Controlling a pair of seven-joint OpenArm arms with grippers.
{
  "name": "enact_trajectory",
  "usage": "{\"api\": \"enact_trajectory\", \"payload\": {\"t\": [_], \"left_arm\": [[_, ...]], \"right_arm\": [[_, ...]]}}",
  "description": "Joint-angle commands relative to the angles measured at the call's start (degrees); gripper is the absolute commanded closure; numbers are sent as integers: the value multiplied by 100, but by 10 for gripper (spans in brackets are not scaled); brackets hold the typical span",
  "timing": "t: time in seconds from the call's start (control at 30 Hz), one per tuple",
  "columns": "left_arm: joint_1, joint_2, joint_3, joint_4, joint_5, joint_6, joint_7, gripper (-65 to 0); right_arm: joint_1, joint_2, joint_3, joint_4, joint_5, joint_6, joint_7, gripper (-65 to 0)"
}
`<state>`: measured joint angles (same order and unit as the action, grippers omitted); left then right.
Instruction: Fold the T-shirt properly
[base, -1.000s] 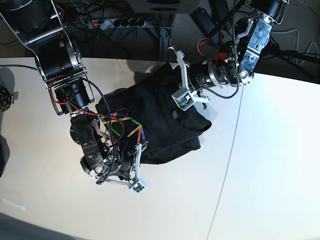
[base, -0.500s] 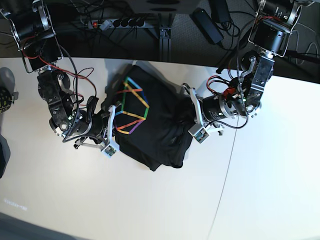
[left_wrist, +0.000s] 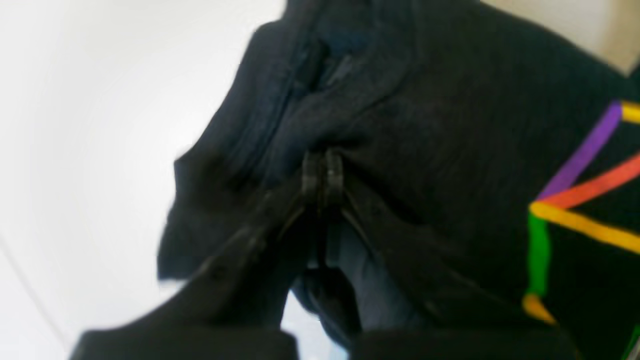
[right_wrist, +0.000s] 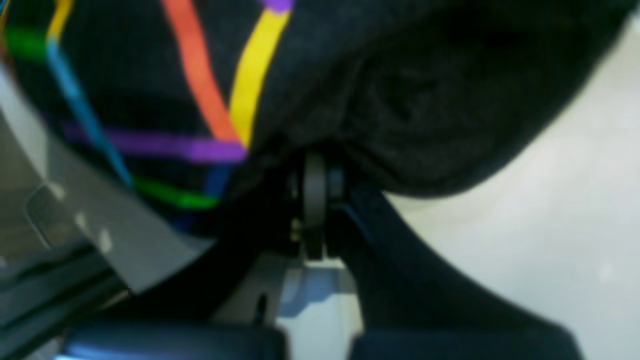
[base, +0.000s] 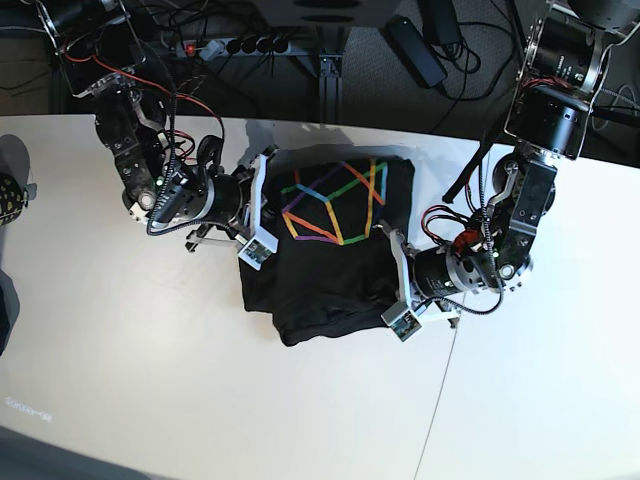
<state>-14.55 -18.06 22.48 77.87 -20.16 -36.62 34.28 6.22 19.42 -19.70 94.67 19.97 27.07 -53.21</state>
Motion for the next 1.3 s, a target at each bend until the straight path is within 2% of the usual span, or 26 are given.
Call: {"api": "enact_trajectory", "payload": {"t": [0.0, 0.13, 0.23, 0.33, 0.43, 0.57, 0.7, 0.8, 0.93, 1.13, 1.27], "left_arm": [[-203, -160, -55, 160, -166, 179, -103, 0], [-109, -728, -568, 1016, -752, 415, 98, 0], [319, -1161, -1368, 1971, -1139, 424, 439, 0], [994, -1443, -2299, 2785, -1674, 424, 931, 0], [1733, -1495, -3272, 3270, -2105, 378, 1360, 0], [2730, -1495, -4470, 3637, -2557, 232, 1637, 0], [3630, -1480, -5329, 3681, -2959, 72, 2026, 0], [4203, -1414, -5641, 3676, -3021, -9, 2048, 0], [5106, -1416, -5705, 3657, -2988, -9, 2201, 0], [6290, -1421, -5705, 3543, -2758, -9, 2627, 0], [6889, -1423, -5702, 3167, -2752, -9, 2645, 0]], "right_arm": [[120, 39, 195, 136, 28, 109, 109, 0], [87, 44, 841, 236, 160, 118, 87, 0], [-26, 42, 1436, 442, 407, 120, 90, 0], [-271, 39, 1971, 688, 511, 122, 83, 0], [-662, 42, 2382, 994, 514, 122, 59, 0], [-1510, 42, 2900, 1486, 516, 122, 50, 0], [-2494, 42, 3480, 2076, 621, 125, 44, 0], [-3174, 42, 3917, 2583, 765, 125, 42, 0], [-4142, 39, 4321, 3018, 966, 127, -111, 0], [-5490, 42, 4461, 3056, 960, 125, -459, 0], [-6365, 39, 4459, 3018, 940, 118, -527, 0]]}}
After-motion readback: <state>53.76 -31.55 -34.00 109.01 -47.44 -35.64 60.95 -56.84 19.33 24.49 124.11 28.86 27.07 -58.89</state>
